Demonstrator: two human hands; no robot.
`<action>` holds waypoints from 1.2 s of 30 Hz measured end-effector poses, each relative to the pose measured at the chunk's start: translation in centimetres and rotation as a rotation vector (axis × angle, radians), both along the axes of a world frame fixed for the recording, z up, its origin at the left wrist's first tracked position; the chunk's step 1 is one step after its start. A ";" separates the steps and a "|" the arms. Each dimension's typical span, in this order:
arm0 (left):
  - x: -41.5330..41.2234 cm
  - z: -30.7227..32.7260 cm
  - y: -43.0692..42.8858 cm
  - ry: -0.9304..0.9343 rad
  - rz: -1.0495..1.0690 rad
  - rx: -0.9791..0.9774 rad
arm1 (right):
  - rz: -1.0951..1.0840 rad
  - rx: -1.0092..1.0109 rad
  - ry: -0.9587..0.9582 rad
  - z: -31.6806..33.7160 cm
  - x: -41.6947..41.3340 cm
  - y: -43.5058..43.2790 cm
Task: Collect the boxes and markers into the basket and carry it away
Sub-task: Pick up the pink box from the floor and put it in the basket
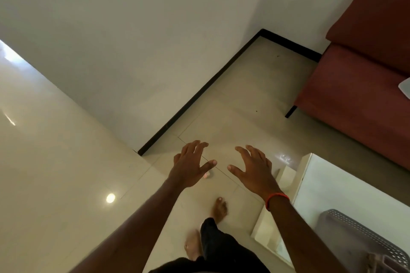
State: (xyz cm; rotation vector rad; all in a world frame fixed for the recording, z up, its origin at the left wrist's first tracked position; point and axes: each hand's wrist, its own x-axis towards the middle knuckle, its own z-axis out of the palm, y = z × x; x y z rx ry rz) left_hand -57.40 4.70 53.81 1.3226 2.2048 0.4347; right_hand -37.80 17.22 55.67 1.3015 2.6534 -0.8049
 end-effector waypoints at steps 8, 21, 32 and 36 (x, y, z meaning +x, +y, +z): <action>-3.3 -2.0 4.6 -0.008 -0.013 -0.084 | -0.032 -0.172 0.053 -3.4 -5.2 5.0; -5.0 -8.4 7.5 -0.198 0.111 -0.166 | -0.230 -0.435 0.223 -10.2 -9.8 8.1; -8.9 -25.7 9.1 -0.305 0.054 -0.296 | -0.353 -0.504 0.172 -28.6 -13.1 8.8; -10.7 -33.2 10.6 -0.307 -0.009 -0.326 | -0.435 -0.525 0.168 -36.3 -14.5 8.9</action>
